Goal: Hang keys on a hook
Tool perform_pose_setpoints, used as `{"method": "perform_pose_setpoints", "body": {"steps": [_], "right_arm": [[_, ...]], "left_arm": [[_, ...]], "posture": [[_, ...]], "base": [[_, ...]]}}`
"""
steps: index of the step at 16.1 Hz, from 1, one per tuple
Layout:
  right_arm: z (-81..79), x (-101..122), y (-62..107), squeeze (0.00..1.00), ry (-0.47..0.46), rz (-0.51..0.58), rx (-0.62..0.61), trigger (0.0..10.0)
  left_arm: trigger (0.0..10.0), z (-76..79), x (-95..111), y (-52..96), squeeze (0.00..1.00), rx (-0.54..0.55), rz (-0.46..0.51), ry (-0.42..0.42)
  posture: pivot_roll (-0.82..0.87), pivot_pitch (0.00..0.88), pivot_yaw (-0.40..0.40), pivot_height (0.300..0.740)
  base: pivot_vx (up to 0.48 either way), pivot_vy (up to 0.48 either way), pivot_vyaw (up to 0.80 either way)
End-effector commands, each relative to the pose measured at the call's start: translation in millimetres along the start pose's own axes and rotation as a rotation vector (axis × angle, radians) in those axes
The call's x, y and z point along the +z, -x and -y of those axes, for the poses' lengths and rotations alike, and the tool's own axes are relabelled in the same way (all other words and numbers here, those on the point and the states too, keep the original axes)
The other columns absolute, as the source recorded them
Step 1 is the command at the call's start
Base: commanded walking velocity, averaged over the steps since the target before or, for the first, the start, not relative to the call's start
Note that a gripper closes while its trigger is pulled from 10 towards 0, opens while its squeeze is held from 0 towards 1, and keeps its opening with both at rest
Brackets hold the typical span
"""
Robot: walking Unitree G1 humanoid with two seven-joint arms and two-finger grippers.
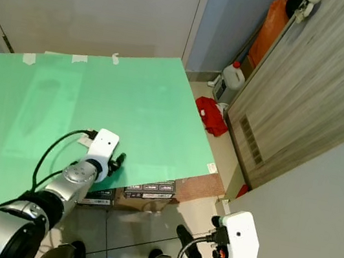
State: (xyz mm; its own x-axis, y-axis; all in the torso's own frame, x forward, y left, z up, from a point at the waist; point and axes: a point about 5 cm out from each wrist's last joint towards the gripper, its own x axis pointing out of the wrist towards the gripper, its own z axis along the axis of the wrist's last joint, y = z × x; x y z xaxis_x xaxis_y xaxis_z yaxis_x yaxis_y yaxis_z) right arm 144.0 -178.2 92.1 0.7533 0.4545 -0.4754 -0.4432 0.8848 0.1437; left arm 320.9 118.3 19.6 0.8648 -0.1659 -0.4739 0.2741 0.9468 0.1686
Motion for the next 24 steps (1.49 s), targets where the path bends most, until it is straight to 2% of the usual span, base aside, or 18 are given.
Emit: {"method": "perform_pose_setpoints", "body": {"steps": [1,2,3,4,9,12,13,14,15,16,17,18,19,20,24], "right_arm": [[-0.1,0,3.7,0.0,-0.008,-0.002,-0.012,10.0],[-0.2,0,4.2,0.0,-0.009,-0.004,-0.014,10.0],[-0.2,-1,4.5,0.0,-0.01,-0.007,-0.017,10.0],[-0.6,-1,4.4,0.0,-0.01,-0.009,-0.017,10.0],[-0.7,-3,3.8,0.0,-0.01,-0.015,-0.017,10.0],[0.2,-2,1.7,0.0,-0.006,-0.014,-0.015,10.0],[0.5,-1,1.0,0.0,-0.006,-0.012,-0.015,10.0],[0.7,-1,1.2,0.0,-0.006,-0.012,-0.015,10.0],[1.1,-1,1.4,0.0,-0.007,-0.013,-0.016,10.0],[1.7,-2,1.1,0.0,-0.007,-0.018,-0.014,10.0],[1.5,-3,0.1,0.0,-0.007,-0.018,-0.011,10.0],[1.6,-3,-0.6,0.0,-0.007,-0.019,-0.011,10.0],[2.4,-3,-4.3,0.0,-0.008,-0.017,-0.008,10.0],[3.1,-3,-7.4,0.0,-0.008,-0.015,-0.004,10.0],[8.6,7,-27.6,0.0,0.007,0.032,0.01,10.0]], "left_arm": [[10.0,7.7,-20,4.0,0.0,-0.023,-0.081,-0.008],[10.0,6.5,-23,4.8,0.0,-0.02,-0.096,-0.014],[0.0,10.3,-30,6.3,0.0,-0.068,-0.139,-0.002],[0.0,15.4,-37,8.1,0.0,-0.12,-0.185,0.02],[0.0,19.5,-49,12.4,0.0,-0.186,-0.256,0.044],[0.0,16.8,-45,11.3,0.0,-0.179,-0.22,0.061],[0.0,15.5,-42,10.6,0.0,-0.176,-0.198,0.082],[0.0,14.4,-32,7.7,0.0,-0.174,-0.157,0.139],[0.0,13.4,-25,5.7,0.0,-0.175,-0.128,0.15],[0.0,8.6,-1,0.3,0.0,-0.168,-0.027,0.171],[0.0,6.4,14,-2.0,0.0,-0.17,0.04,0.177],[0.0,5.7,20,-2.8,0.0,-0.171,0.067,0.177],[0.0,4.3,41,-4.0,0.0,-0.182,0.156,0.189],[0.0,4.9,50,-3.7,0.0,-0.193,0.201,0.205],[0.0,7.0,54,-0.9,0.0,-0.21,0.248,0.207]], "posture": [[-0.36,0.243,-0.068,0.732],[-0.36,0.243,-0.068,0.732],[-0.36,0.238,-0.066,0.732],[-0.36,0.237,-0.066,0.732],[-0.35,0.234,-0.07,0.732],[-0.35,0.232,-0.073,0.732],[-0.34,0.232,-0.073,0.732],[-0.34,0.234,-0.076,0.732],[-0.34,0.236,-0.077,0.732],[-0.33,0.238,-0.076,0.732],[-0.32,0.237,-0.075,0.732],[-0.32,0.236,-0.075,0.732],[-0.31,0.227,-0.073,0.732],[-0.3,0.217,-0.071,0.732],[-0.26,0.162,-0.065,0.732]], "base": [[0.0,0.0,0.0],[0.0,0.0,0.0],[0.0,0.0,0.0],[0.0,0.0,0.0],[0.0,0.0,0.0],[0.0,0.0,0.0],[0.0,0.0,0.0],[0.0,0.0,0.0],[0.0,0.0,0.0],[0.0,0.0,0.0],[0.0,0.0,0.0],[0.0,0.0,0.0],[0.0,0.0,0.0],[0.0,0.0,0.0],[0.0,0.0,0.0]]}}
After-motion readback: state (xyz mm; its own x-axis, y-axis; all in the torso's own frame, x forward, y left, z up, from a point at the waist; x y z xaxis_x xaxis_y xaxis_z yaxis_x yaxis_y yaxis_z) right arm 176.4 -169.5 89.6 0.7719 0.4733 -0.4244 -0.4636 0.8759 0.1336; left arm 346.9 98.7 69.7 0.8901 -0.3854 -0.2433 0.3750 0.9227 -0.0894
